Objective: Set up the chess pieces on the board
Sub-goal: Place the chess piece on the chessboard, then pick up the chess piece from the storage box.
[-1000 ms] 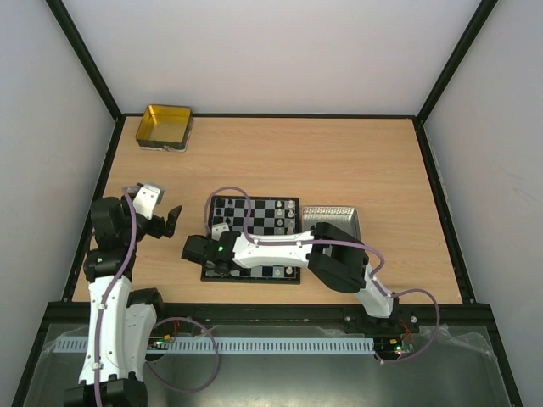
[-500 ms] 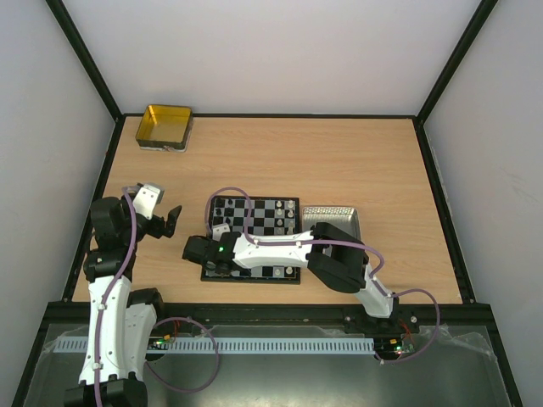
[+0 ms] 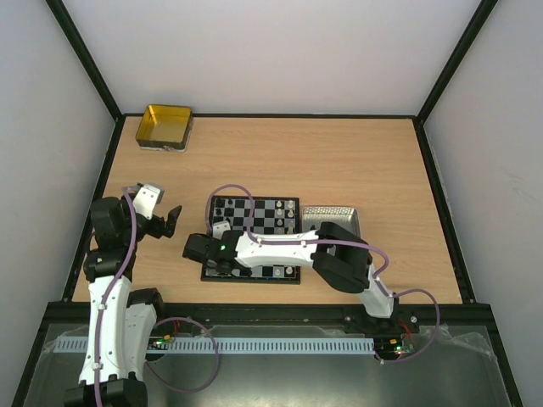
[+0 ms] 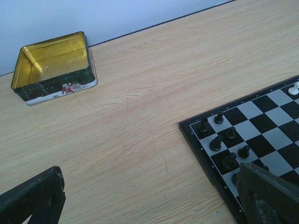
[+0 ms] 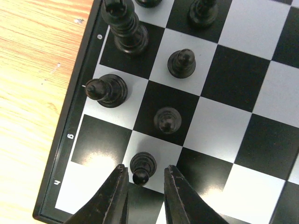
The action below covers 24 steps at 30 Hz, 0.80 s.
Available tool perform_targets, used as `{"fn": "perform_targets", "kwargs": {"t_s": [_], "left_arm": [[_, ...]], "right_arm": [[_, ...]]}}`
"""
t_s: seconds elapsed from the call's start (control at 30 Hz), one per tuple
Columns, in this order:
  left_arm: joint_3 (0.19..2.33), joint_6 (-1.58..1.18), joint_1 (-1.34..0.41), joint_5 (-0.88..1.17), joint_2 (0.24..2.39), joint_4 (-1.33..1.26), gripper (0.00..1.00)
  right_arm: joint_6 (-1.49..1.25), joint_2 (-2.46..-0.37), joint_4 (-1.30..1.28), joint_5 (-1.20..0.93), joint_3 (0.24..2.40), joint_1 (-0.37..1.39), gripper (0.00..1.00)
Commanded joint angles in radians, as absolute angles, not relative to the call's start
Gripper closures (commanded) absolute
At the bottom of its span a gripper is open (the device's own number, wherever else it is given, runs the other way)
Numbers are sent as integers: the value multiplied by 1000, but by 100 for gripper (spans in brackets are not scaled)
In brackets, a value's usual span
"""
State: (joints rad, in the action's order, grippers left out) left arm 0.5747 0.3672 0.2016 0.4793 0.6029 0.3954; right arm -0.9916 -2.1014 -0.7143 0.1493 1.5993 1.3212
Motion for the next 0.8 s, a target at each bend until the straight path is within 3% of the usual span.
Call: {"fn": "perform_targets", "kwargs": {"t_s": [0.0,0.4,0.77], "left_arm": [[566,371,208,489,603,396,1],[565,373,208,487,604,396,1],[567,373,209,486,604,397,1]], "right_arm": [[-999,-2033,-762,190,1601,1316,79],[-1064,-1810,-784,285,1467,1298,77],[-1035,-1501,-752,296,1099,1012,77]]}}
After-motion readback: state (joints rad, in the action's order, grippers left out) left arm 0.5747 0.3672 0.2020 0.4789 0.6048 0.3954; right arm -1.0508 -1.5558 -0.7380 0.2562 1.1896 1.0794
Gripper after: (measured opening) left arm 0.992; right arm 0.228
